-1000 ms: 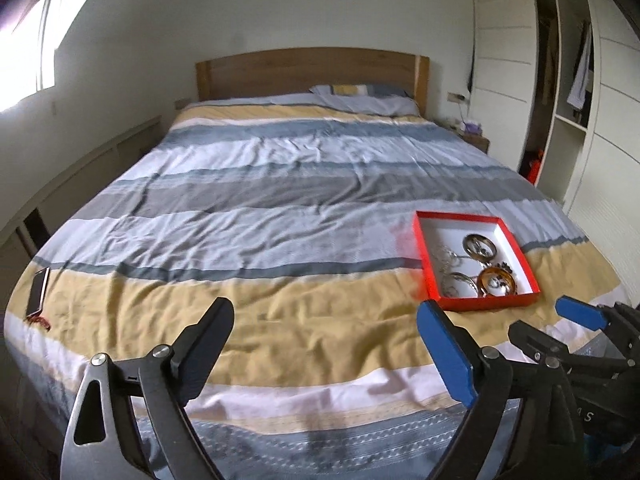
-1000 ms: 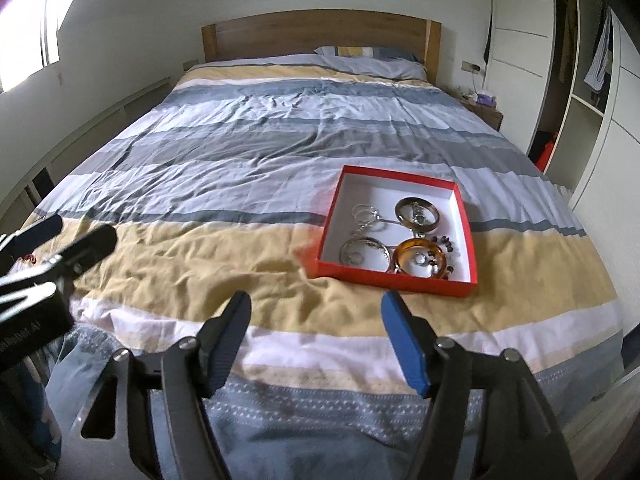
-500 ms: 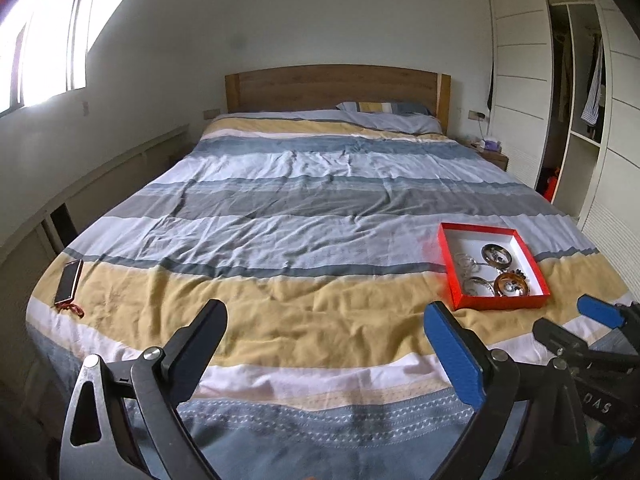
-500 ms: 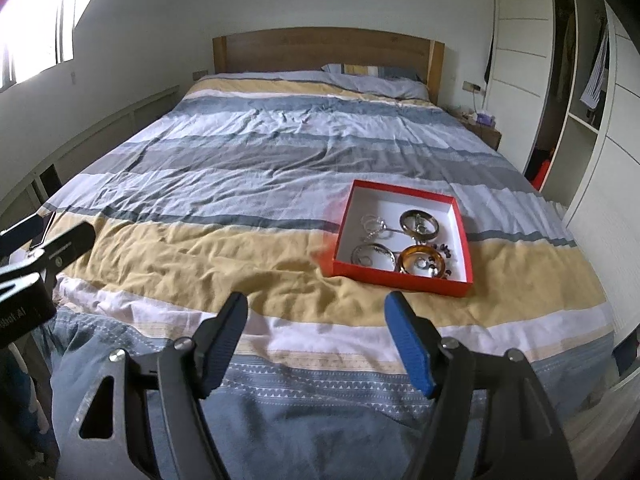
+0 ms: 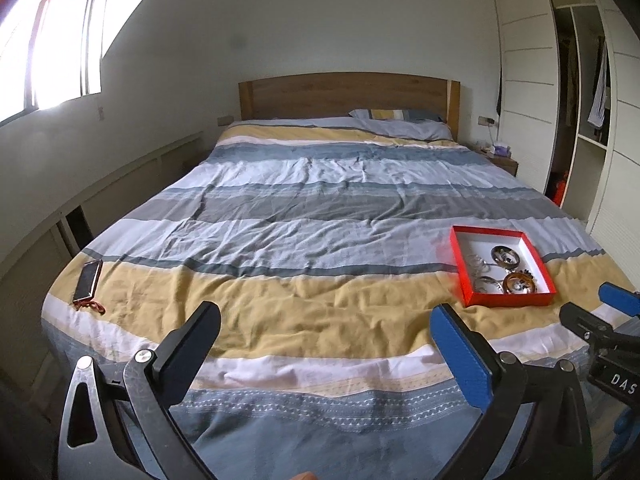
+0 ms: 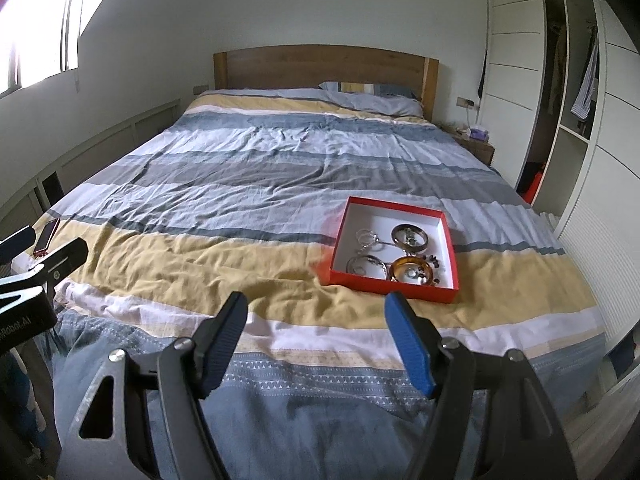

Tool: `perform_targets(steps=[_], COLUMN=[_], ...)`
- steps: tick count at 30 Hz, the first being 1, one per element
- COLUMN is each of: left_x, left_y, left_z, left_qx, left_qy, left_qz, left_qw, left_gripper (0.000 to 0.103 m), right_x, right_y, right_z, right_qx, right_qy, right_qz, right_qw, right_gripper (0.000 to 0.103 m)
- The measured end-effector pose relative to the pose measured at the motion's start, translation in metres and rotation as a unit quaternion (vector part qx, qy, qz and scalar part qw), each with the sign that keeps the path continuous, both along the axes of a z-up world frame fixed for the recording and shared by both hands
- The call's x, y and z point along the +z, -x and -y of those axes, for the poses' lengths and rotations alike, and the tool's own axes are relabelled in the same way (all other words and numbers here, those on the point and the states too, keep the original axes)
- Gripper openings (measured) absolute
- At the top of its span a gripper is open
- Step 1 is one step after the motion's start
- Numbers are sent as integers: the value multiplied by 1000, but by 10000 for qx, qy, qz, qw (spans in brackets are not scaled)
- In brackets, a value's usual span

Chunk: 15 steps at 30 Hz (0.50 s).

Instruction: Organize jewelry

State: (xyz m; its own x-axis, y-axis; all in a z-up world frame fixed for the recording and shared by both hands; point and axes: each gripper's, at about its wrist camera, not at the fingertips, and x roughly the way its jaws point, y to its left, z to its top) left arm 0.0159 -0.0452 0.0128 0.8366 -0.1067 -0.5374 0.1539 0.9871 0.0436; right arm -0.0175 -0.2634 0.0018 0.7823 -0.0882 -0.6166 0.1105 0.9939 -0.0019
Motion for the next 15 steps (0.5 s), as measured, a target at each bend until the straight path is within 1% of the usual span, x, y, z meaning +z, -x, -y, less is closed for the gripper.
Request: perform_targets(steps=[9,15], left_x=[-5,-15], left_y=[0,-9], left_z=[-7,-9], left_qx=[63,62], left_qy=[-82,-70], left_qz=[-30,-184], left_qw=[9999,9998], left_gripper=[102,102], right_x=[-5,-12], right_y=[3,-3], right_z=[3,3], right_qx=[-33,-66], right_qy=[-25,-1], right_qz=[-71,-148], right_qw=[10000,9999], right_gripper=[70,70])
